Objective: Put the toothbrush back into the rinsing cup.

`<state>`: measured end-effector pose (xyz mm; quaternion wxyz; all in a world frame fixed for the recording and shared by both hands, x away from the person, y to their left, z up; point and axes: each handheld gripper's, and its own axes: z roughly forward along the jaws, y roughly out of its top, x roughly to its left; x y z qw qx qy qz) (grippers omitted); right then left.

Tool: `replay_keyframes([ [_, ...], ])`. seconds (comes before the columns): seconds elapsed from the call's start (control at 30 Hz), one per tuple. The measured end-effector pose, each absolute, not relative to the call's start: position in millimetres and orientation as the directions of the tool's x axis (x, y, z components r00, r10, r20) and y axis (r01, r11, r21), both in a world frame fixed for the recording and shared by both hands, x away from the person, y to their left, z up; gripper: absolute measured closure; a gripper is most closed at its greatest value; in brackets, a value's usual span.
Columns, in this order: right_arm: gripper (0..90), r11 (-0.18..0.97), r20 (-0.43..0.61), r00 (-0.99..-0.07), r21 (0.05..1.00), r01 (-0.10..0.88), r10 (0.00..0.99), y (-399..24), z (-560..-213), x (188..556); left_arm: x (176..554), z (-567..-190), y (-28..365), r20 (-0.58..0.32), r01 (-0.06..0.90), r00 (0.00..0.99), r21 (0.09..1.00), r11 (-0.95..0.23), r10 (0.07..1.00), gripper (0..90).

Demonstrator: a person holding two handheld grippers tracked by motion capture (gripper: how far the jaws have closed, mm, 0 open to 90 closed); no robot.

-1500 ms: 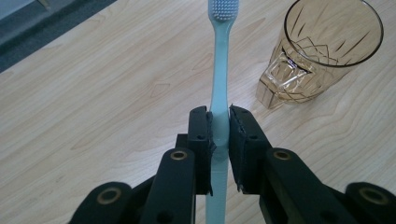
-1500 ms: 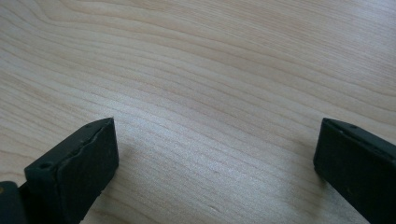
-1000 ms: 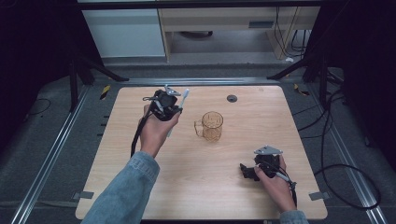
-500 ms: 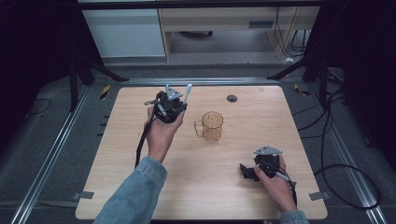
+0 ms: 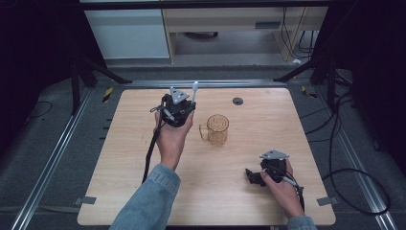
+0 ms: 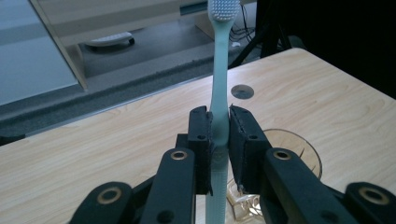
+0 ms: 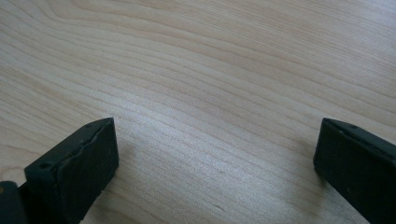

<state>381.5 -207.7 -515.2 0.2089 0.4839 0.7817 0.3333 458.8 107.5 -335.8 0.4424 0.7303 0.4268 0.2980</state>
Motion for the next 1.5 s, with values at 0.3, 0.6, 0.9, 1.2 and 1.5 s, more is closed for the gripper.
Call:
replay_keyframes([
  [0.3, 0.3, 0.31, -0.004, -0.445, 0.723, 0.617, 0.895, -208, -515, 381, 455, -337, 98, 0.013, 0.316, 0.429, 0.935, -0.163, 0.903, 78.8],
  [0.6, 0.3, 0.311, -0.003, -0.448, 0.723, 0.616, 0.894, -208, -515, 381, 450, -342, 91, 0.014, 0.243, 0.406, 0.962, -0.122, 0.914, 78.8],
  [0.9, 0.3, 0.317, -0.005, -0.454, 0.724, 0.613, 0.891, -208, -515, 381, 448, -345, 92, -0.009, 0.203, 0.392, 0.976, -0.077, 0.92, 78.8],
  [1.2, 0.4, 0.317, -0.003, -0.456, 0.723, 0.613, 0.89, -207, -515, 381, 447, -353, 90, -0.006, 0.146, 0.376, 0.988, -0.053, 0.927, 78.8],
  [1.5, 0.3, 0.319, -0.004, -0.458, 0.724, 0.612, 0.889, -207, -515, 381, 446, -369, 84, -0.012, 0.119, 0.37, 0.992, -0.035, 0.929, 78.7],
])
